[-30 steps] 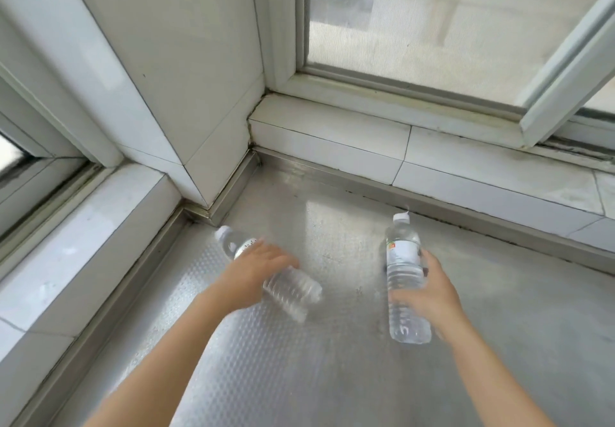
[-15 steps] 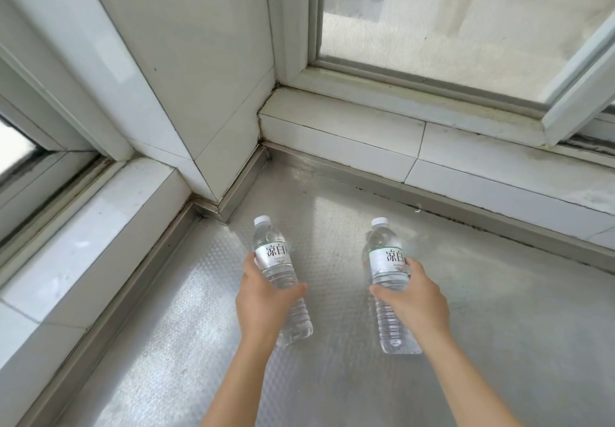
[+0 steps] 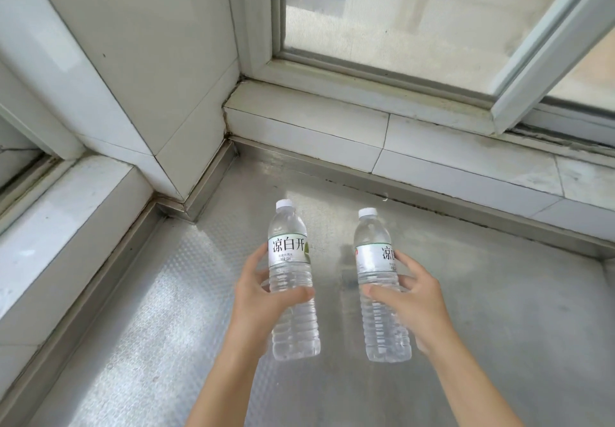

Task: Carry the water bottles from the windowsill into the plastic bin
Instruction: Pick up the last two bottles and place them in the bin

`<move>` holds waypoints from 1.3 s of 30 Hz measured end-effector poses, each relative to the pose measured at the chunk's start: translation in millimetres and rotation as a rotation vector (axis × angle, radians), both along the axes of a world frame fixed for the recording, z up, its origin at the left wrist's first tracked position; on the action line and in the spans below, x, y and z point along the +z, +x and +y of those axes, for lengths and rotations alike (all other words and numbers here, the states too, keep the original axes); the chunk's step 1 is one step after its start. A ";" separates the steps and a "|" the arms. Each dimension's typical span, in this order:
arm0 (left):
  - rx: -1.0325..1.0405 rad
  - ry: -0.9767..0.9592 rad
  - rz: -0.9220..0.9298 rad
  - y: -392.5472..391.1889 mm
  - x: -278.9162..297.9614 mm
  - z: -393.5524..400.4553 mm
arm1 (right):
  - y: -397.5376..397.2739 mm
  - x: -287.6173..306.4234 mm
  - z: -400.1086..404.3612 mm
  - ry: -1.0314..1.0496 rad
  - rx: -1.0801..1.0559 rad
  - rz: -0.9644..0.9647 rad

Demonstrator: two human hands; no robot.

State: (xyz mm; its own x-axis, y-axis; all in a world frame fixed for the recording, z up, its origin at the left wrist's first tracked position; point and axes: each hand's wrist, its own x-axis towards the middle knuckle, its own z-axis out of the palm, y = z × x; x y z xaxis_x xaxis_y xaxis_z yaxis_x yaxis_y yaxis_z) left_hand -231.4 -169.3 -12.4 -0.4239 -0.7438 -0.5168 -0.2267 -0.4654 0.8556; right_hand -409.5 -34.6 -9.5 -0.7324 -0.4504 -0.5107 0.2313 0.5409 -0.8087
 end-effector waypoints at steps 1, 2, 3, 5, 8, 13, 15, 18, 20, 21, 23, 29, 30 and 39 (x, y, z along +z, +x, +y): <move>-0.020 0.010 0.021 -1.5 5.7 3.2 | 2.4 8.3 4.3 -0.027 -0.013 -0.007; -0.038 0.017 0.038 -2.4 11.7 6.7 | 5.0 16.7 9.6 -0.052 -0.023 -0.009; -0.057 0.020 0.052 -3.5 17.7 10.6 | 7.6 25.2 15.3 -0.076 -0.035 -0.008; -0.096 0.018 0.075 -5.4 30.0 20.2 | 12.2 40.7 28.8 -0.117 -0.068 -0.002; -0.150 0.017 0.119 -8.5 44.8 38.0 | 19.0 62.1 51.9 -0.173 -0.103 0.014; -0.270 0.000 0.171 -13.7 69.5 74.3 | 29.8 94.1 99.4 -0.246 -0.178 0.038; -0.315 -0.024 0.186 -13.4 80.0 91.1 | 34.5 105.0 124.3 -0.268 -0.213 0.059; -0.386 -0.071 0.201 -12.3 99.0 120.7 | 44.4 120.7 167.0 -0.305 -0.271 0.100; -0.437 -0.092 0.224 -11.2 111.5 146.1 | 53.1 130.3 199.8 -0.330 -0.317 0.128; -0.463 -0.102 0.237 -10.4 117.9 161.1 | 58.5 135.3 217.6 -0.348 -0.340 0.138; -0.509 -0.115 0.262 -8.2 129.5 192.9 | 71.2 144.9 254.4 -0.382 -0.381 0.152; -0.700 -0.151 0.316 5.4 160.5 292.4 | 120.3 166.7 370.5 -0.435 -0.544 0.193; -0.736 -0.159 0.325 8.6 164.7 308.7 | 130.9 171.1 390.0 -0.442 -0.575 0.204; -1.102 -0.098 0.426 22.5 188.0 440.9 | 230.1 206.6 526.2 -0.422 -0.867 0.333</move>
